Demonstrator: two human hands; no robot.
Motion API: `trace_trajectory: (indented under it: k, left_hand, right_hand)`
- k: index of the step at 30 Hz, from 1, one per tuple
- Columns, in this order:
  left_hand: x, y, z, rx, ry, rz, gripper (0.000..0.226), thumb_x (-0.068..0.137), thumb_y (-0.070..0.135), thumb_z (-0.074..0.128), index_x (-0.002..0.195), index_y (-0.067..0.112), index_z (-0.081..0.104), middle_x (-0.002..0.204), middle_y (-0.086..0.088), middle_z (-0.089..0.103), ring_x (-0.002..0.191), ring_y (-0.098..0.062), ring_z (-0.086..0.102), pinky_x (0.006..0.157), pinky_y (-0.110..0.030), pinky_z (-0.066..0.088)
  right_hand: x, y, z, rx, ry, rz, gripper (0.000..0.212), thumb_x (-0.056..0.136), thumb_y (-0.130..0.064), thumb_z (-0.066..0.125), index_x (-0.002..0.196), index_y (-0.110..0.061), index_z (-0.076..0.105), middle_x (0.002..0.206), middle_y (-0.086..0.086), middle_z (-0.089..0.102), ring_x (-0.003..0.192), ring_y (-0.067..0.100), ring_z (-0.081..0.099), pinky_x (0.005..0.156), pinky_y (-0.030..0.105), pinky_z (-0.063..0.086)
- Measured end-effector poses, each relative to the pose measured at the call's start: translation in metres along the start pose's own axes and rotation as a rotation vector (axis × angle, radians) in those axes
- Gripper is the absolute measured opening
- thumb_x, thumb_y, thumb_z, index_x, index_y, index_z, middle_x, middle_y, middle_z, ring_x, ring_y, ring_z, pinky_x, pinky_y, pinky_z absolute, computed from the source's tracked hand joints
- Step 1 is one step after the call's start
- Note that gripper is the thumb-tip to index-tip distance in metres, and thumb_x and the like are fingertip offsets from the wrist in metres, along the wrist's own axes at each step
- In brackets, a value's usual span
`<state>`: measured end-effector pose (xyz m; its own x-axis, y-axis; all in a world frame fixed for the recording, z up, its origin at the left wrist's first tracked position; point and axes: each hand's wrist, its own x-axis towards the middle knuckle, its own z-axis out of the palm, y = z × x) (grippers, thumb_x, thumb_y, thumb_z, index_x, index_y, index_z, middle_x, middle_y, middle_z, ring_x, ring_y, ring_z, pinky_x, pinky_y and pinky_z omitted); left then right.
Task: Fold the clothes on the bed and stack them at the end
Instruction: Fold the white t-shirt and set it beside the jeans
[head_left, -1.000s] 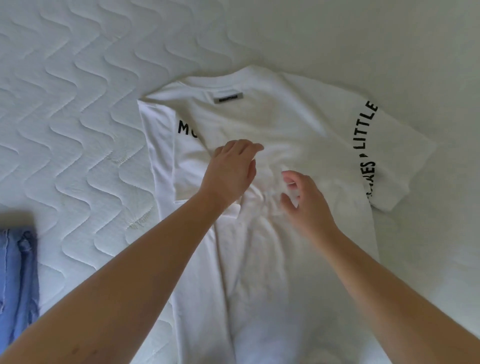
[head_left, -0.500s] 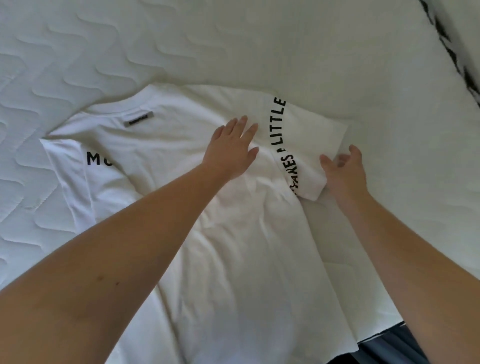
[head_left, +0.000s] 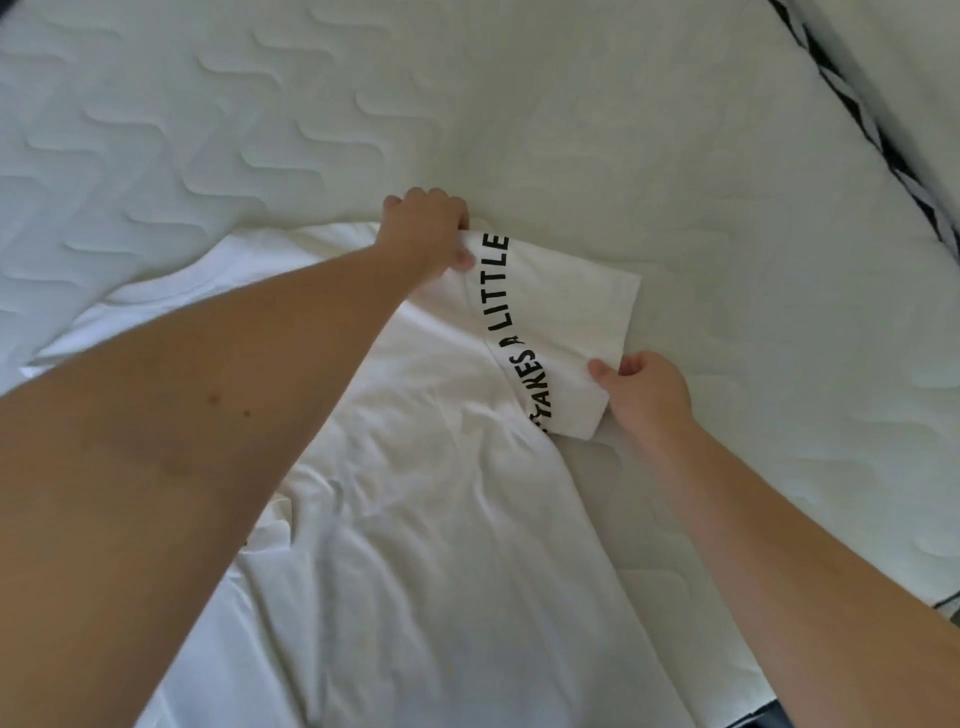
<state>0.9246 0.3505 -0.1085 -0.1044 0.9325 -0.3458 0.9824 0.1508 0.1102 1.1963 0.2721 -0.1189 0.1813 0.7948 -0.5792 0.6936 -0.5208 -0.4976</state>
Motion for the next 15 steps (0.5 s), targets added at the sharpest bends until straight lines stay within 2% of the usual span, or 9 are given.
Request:
trace_trajectory:
  k: [3,5,7,8,10,11,13,15]
  left_hand:
    - [0.014,-0.001,-0.012,0.046,0.036,0.044,0.028,0.087,0.039,0.070,0.108,0.021,0.066,0.110,-0.004,0.064,0.111,-0.029,0.054,0.095,-0.040,0.034]
    - [0.020,-0.003,-0.020,0.052,0.049,0.073,0.026,0.089,0.042,0.068,0.106,0.022,0.069,0.108,-0.003,0.066,0.110,-0.029,0.055,0.094,-0.039,0.036]
    - [0.025,-0.005,-0.023,0.040,0.042,0.083,0.026,0.091,0.043,0.065,0.104,0.021,0.070,0.106,-0.004,0.067,0.109,-0.029,0.056,0.091,-0.037,0.038]
    - [0.026,-0.006,-0.022,0.026,0.037,0.085,0.025,0.092,0.042,0.065,0.104,0.021,0.071,0.105,-0.004,0.067,0.109,-0.029,0.056,0.089,-0.036,0.039]
    - [0.026,-0.007,-0.018,0.007,0.033,0.086,0.024,0.094,0.041,0.061,0.104,0.021,0.071,0.104,-0.005,0.067,0.108,-0.028,0.055,0.086,-0.035,0.039]
    - [0.026,-0.007,-0.015,0.004,0.033,0.081,0.024,0.096,0.040,0.059,0.106,0.022,0.071,0.106,-0.004,0.067,0.109,-0.028,0.055,0.087,-0.035,0.038]
    - [0.024,-0.007,-0.011,-0.022,0.032,0.065,0.023,0.100,0.037,0.054,0.110,0.024,0.069,0.111,-0.002,0.067,0.112,-0.028,0.054,0.091,-0.036,0.037]
    - [0.026,-0.006,-0.009,-0.088,0.008,0.067,0.020,0.100,0.031,0.053,0.112,0.022,0.067,0.113,-0.001,0.066,0.111,-0.027,0.056,0.092,-0.036,0.039]
  right_hand:
    - [0.006,-0.008,-0.004,0.077,0.053,-0.084,0.023,0.093,-0.036,0.063,0.091,-0.019,0.048,0.076,-0.012,0.050,0.066,0.005,0.047,0.060,0.027,0.032]
    - [0.008,-0.014,-0.005,0.116,0.097,-0.113,0.024,0.094,-0.038,0.061,0.093,-0.018,0.046,0.076,-0.013,0.050,0.066,-0.001,0.046,0.052,0.016,0.029]
    - [0.009,-0.016,-0.006,0.115,0.111,-0.098,0.031,0.091,-0.042,0.065,0.095,-0.017,0.046,0.077,-0.012,0.050,0.067,0.006,0.049,0.053,0.016,0.030]
    - [0.009,-0.017,-0.006,0.097,0.086,-0.066,0.036,0.088,-0.045,0.068,0.098,-0.017,0.046,0.078,-0.011,0.051,0.070,0.011,0.051,0.057,0.021,0.032]
    - [0.006,-0.020,-0.004,0.016,-0.041,0.013,0.046,0.082,-0.050,0.072,0.101,-0.014,0.052,0.081,-0.008,0.055,0.076,0.017,0.056,0.058,0.027,0.038]
    - [0.004,-0.021,-0.002,-0.034,-0.118,0.044,0.051,0.079,-0.052,0.074,0.103,-0.010,0.058,0.085,-0.003,0.061,0.079,0.020,0.060,0.061,0.028,0.043]
    - [0.000,-0.022,0.002,-0.122,-0.206,0.082,0.060,0.076,-0.053,0.077,0.113,-0.009,0.064,0.104,0.007,0.069,0.096,0.028,0.065,0.081,0.036,0.052]
    - [-0.004,-0.023,0.006,-0.203,-0.227,0.093,0.063,0.074,-0.055,0.077,0.119,-0.013,0.063,0.113,0.008,0.067,0.107,0.031,0.062,0.095,0.045,0.049]
